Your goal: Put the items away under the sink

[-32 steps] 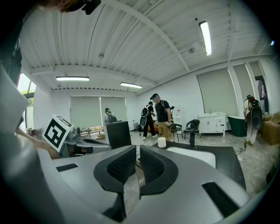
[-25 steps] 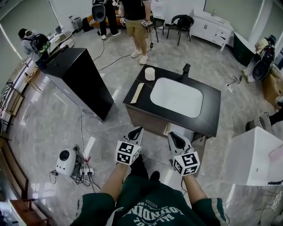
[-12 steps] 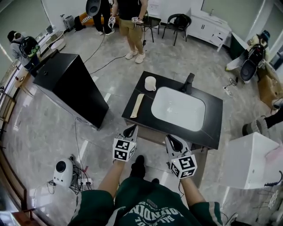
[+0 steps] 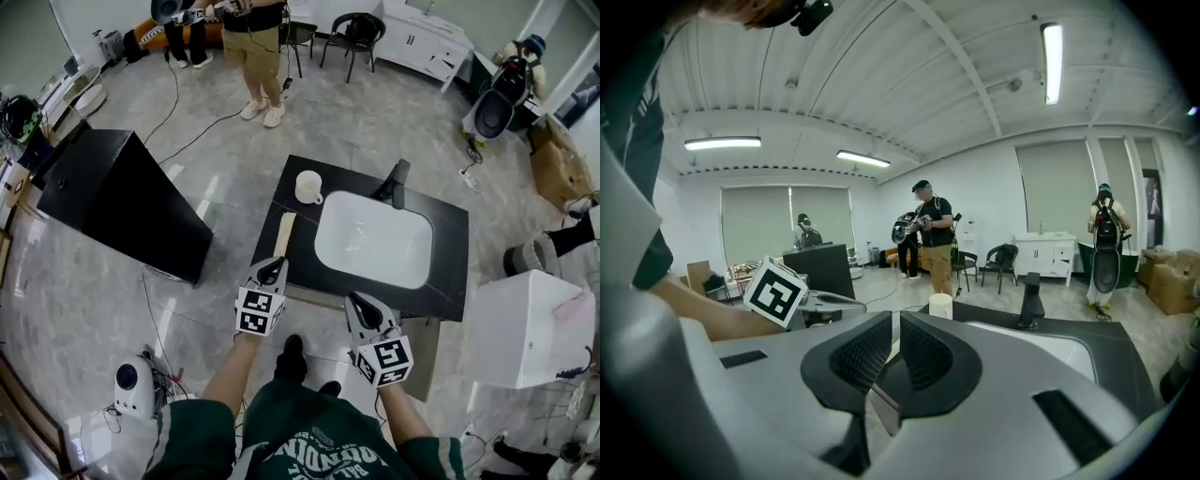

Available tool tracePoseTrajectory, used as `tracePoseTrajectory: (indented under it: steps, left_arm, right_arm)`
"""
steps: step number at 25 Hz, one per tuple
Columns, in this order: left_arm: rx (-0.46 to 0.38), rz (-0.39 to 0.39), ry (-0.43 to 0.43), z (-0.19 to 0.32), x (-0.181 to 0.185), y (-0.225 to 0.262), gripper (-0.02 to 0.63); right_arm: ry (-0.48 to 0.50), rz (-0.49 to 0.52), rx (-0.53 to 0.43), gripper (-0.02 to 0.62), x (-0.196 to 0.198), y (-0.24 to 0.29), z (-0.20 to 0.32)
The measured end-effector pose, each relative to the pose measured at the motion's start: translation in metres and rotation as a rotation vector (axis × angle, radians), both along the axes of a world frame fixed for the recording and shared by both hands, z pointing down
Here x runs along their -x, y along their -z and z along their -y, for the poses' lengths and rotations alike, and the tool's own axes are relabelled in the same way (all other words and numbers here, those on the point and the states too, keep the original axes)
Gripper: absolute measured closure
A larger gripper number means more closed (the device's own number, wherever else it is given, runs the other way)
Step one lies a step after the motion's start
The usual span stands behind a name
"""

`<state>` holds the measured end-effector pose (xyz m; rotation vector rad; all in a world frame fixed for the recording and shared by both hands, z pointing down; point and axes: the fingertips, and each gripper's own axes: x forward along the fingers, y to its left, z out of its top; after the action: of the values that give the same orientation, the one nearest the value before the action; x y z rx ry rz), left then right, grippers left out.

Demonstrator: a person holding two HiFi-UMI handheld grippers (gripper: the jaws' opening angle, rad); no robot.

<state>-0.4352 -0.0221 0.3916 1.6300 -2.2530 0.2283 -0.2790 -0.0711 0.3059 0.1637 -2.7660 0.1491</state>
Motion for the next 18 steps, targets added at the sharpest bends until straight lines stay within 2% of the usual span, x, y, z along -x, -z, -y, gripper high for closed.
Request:
tracePoseTrajectory:
  steps: [6,10,14,16,18]
  left_arm:
    - [-0.008,0.014,-0.028,0.052,0.05,-0.003,0.584]
    - [-0.01,0.012,-0.036,0.09,0.077,-0.01,0.449]
    - [-0.03,0.026,0.01,0.123,0.107,-0.019,0.334]
    - [-0.026,0.025,0.015,0.138,0.118,-0.028,0.251]
    - [-0.015,0.022,0.008,0.152,0.127,-0.038,0.241]
  right_arm:
    - [-0.052,-0.024,0.01,0.551,0.022,-0.011,0.026]
    - [-0.082,-0.044,0.017,0.551,0.032,-0.019,0.047]
    - [-0.112,-0.055,0.025,0.551,0.039,-0.024,0.068]
    - [-0.13,-0.065,0.031,0.551,0.041,-0.03,0.077]
    - [-0.144,-0.077,0.034,0.551,0.043,-0.037,0.086]
